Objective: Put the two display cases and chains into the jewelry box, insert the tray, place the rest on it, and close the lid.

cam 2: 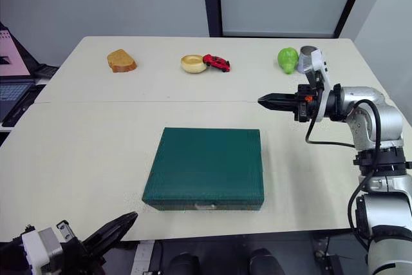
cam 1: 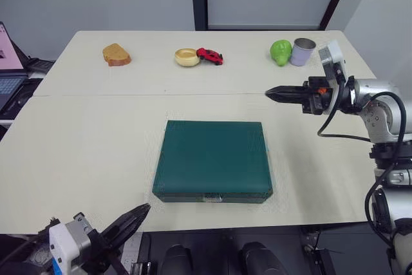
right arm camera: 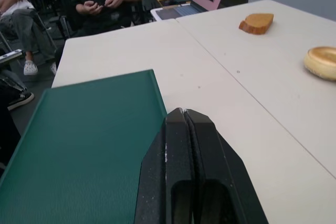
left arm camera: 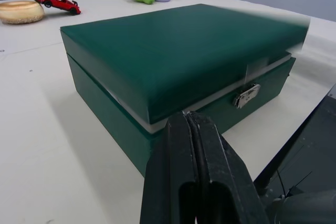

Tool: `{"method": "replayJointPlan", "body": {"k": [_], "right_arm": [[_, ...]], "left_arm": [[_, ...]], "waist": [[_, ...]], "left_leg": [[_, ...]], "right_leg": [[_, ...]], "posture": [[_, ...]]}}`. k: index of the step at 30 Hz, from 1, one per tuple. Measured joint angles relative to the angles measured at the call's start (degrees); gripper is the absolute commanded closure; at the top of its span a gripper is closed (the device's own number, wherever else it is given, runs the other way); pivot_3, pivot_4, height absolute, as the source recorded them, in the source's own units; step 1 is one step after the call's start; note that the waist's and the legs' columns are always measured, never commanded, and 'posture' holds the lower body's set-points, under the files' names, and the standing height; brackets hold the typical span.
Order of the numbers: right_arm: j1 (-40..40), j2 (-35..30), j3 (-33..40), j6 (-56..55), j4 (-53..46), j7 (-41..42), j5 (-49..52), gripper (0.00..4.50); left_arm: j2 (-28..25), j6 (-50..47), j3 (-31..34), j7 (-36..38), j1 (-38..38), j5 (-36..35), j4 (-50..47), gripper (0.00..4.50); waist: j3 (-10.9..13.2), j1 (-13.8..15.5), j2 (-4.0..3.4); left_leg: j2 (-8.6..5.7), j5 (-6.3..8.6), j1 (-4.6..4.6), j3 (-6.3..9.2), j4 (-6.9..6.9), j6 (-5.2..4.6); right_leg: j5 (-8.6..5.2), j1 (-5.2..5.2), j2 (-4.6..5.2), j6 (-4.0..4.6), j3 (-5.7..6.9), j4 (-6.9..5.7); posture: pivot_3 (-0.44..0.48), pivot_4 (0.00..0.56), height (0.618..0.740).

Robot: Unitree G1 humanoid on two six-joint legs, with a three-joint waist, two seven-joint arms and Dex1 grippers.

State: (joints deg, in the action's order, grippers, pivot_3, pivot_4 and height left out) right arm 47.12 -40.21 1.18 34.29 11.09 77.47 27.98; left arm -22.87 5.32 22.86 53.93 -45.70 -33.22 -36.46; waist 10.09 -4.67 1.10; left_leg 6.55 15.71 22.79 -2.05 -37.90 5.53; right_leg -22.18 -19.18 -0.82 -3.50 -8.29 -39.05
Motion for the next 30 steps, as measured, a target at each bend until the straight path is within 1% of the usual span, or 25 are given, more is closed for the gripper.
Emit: {"method": "replayJointPlan", "body": {"k": [2,4,5,6,7,10,12,14,16,19,20,22,26,30], "right_arm": [[-2.30,-1.46,0.35,0.54,-1.49,-0.14,0.40,4.50],[-5.36,-3.21,1.53,0.96,-3.16,-0.56,0.45,4.07],[-7.87,-4.62,2.54,0.74,-4.04,-1.25,0.32,3.93],[-9.94,-5.51,3.53,0.48,-4.44,-1.99,0.25,3.66],[-11.95,-6.14,4.57,0.21,-4.67,-2.78,0.20,3.46],[-18.69,-7.17,7.53,-0.51,-6.03,-5.62,0.07,2.80],[-22.76,-7.47,9.06,-1.33,-6.63,-7.26,-0.10,2.29],[-27.15,-7.90,11.04,-2.67,-6.55,-8.98,-0.41,1.72],[-29.73,-7.92,12.02,-3.71,-6.52,-10.20,-0.52,1.29],[-32.58,-7.70,14.16,-5.67,-6.52,-12.29,-0.48,0.27],[-33.41,-7.64,14.64,-6.85,-6.44,-12.81,-0.58,0.01],[-34.78,-7.62,15.11,-9.04,-6.15,-13.13,-1.11,0.01],[-36.25,-8.23,15.57,-13.44,-3.04,-12.27,-2.21,0.01],[-37.19,-9.08,15.57,-15.19,-0.05,-10.56,-2.64,0.01]], "left_arm": [[-0.57,-1.20,0.00,-1.06,0.03,-0.11,-0.10,4.49],[-2.62,-4.30,0.30,-2.46,-0.60,-0.70,-0.02,4.50],[-4.63,-6.98,1.59,-3.56,-0.35,-1.43,0.13,4.50],[-6.06,-8.93,3.13,-4.77,0.65,-2.25,0.64,4.13],[-6.95,-10.43,4.61,-5.96,2.02,-3.00,1.40,3.97],[-10.24,-15.50,7.36,-9.60,9.50,-5.38,5.59,3.13],[-12.15,-18.17,8.77,-10.85,14.06,-6.09,9.85,2.48],[-15.06,-20.91,9.09,-11.03,19.55,-6.12,15.78,1.76],[-17.55,-22.28,8.76,-10.37,23.48,-5.43,20.49,1.22],[-21.89,-23.76,7.42,-7.84,29.88,-3.34,28.41,0.21],[-23.29,-23.78,6.81,-6.45,32.06,-2.64,31.46,0.01],[-24.82,-23.28,6.14,-3.51,34.14,-1.54,34.77,0.01],[-25.81,-21.11,5.10,1.43,37.98,0.45,40.30,0.01],[-26.92,-19.18,4.35,3.05,40.06,3.41,42.94,0.01]], "waist": [[0.00,0.00,0.00],[0.00,0.02,0.01],[0.01,0.26,0.03],[0.02,0.42,0.04],[0.03,0.51,0.02],[0.01,0.91,0.00],[0.01,1.08,0.01],[0.01,1.25,-0.01],[0.00,1.25,-0.02],[0.00,1.24,-0.06],[0.00,1.28,-0.05],[0.00,1.18,-0.06],[0.01,1.30,-0.07],[0.01,1.37,-0.07]], "left_leg": [[0.00,0.00,0.00,0.01,0.00,0.00],[0.00,0.00,0.01,0.03,0.01,-0.01],[-0.02,0.02,0.03,0.11,0.02,-0.03],[-0.03,0.03,0.02,0.13,0.01,-0.06],[-0.06,0.04,0.02,0.14,0.00,-0.08],[-0.08,0.05,-0.01,0.19,-0.05,-0.09],[-0.07,-0.02,-0.01,0.20,-0.08,0.03],[-0.07,-0.06,-0.01,0.20,-0.06,0.10],[-0.07,-0.07,-0.03,0.18,-0.06,0.11],[-0.07,-0.08,-0.04,0.17,-0.04,0.13],[-0.06,-0.07,-0.04,0.18,-0.04,0.13],[-0.06,-0.08,-0.04,0.12,-0.04,0.14],[-0.01,-0.08,-0.04,0.09,-0.04,0.14],[-0.01,-0.08,-0.05,0.07,-0.06,0.14]], "right_leg": [[0.00,0.00,-0.01,0.00,0.00,0.00],[0.00,0.00,-0.01,0.00,0.00,0.01],[0.00,0.03,-0.02,0.00,0.04,0.01],[0.00,0.04,-0.03,0.00,0.03,0.01],[0.00,0.05,-0.03,0.00,0.02,0.00],[0.00,0.09,-0.05,0.00,0.00,-0.05],[0.00,0.08,-0.07,0.00,0.00,-0.06],[0.00,0.06,-0.07,-0.01,0.00,-0.06],[0.00,0.06,-0.08,-0.01,-0.01,-0.08],[0.00,0.03,-0.07,-0.01,0.00,-0.11],[0.00,0.03,-0.09,-0.01,0.01,-0.11],[0.00,0.01,-0.07,-0.01,-0.01,-0.11],[0.00,-0.01,-0.08,-0.01,0.03,-0.12],[0.00,0.01,-0.07,-0.01,0.01,-0.13]], "posture": [[0.000,0.150,0.740],[0.000,0.150,0.740],[0.000,0.150,0.740],[0.000,0.150,0.740],[0.000,0.150,0.740],[0.000,0.150,0.740],[0.000,0.150,0.740],[0.000,0.150,0.740],[0.000,0.150,0.740],[0.000,0.150,0.740],[0.000,0.150,0.740],[0.000,0.150,0.740],[0.000,0.150,0.740],[0.000,0.150,0.740]]}}
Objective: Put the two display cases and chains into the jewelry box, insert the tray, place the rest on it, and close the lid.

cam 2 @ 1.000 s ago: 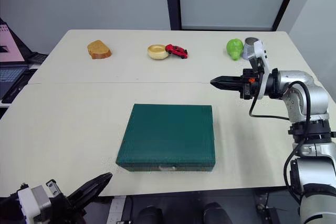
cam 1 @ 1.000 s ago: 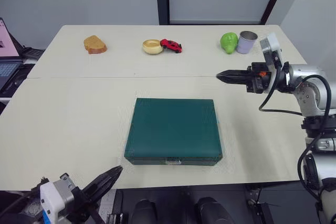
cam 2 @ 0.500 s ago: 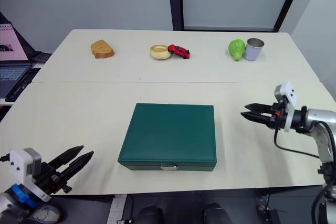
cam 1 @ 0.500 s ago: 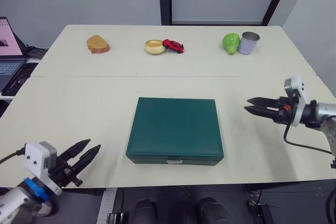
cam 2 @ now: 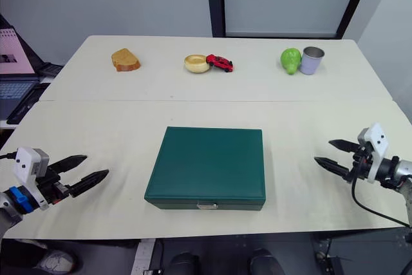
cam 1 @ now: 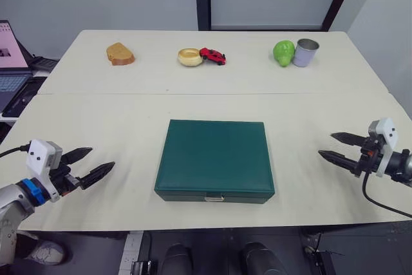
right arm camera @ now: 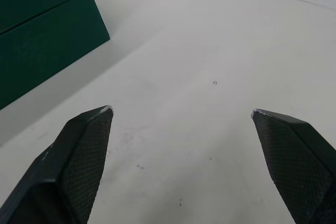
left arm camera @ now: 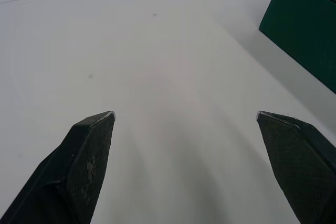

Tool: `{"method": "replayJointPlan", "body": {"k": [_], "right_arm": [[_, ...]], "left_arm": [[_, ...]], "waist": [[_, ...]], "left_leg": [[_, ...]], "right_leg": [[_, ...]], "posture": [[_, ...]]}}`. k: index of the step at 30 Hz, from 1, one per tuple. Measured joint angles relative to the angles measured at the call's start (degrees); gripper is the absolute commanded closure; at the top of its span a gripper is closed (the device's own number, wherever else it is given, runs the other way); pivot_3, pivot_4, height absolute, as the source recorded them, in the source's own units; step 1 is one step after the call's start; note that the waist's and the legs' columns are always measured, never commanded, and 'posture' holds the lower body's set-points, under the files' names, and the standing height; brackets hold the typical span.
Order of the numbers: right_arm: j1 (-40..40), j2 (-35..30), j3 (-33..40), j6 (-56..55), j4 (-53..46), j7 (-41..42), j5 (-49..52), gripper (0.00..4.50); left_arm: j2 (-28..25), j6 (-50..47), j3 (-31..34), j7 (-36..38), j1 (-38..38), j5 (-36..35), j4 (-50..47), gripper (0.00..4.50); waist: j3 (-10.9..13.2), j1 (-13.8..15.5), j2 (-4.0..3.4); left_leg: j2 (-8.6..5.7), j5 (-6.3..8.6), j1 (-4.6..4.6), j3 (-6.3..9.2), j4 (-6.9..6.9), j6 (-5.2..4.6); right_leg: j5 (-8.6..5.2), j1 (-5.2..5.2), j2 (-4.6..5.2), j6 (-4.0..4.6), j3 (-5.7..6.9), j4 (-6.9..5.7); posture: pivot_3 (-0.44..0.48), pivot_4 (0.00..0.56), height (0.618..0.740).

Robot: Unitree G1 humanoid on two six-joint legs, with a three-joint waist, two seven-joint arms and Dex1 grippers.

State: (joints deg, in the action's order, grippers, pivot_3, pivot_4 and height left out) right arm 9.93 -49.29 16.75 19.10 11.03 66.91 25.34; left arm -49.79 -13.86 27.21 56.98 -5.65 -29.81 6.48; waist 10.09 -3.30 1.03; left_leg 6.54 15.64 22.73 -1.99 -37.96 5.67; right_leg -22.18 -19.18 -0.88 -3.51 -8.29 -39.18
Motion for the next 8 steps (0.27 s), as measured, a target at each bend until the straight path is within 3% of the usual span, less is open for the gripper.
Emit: {"method": "replayJointPlan", "body": {"k": [8], "right_arm": [[0.34,-0.20,-0.03,-1.19,1.90,0.52,-0.26,0.01]], "left_arm": [[-0.98,-2.62,-1.18,1.10,1.20,1.96,-0.84,0.01]], "waist": [[0.00,0.00,0.00]], "left_leg": [[0.01,0.00,0.00,0.01,0.00,0.00]], "right_leg": [[0.00,0.00,0.00,0.00,0.00,-0.06]], "posture": [[0.000,0.150,0.740]]}}
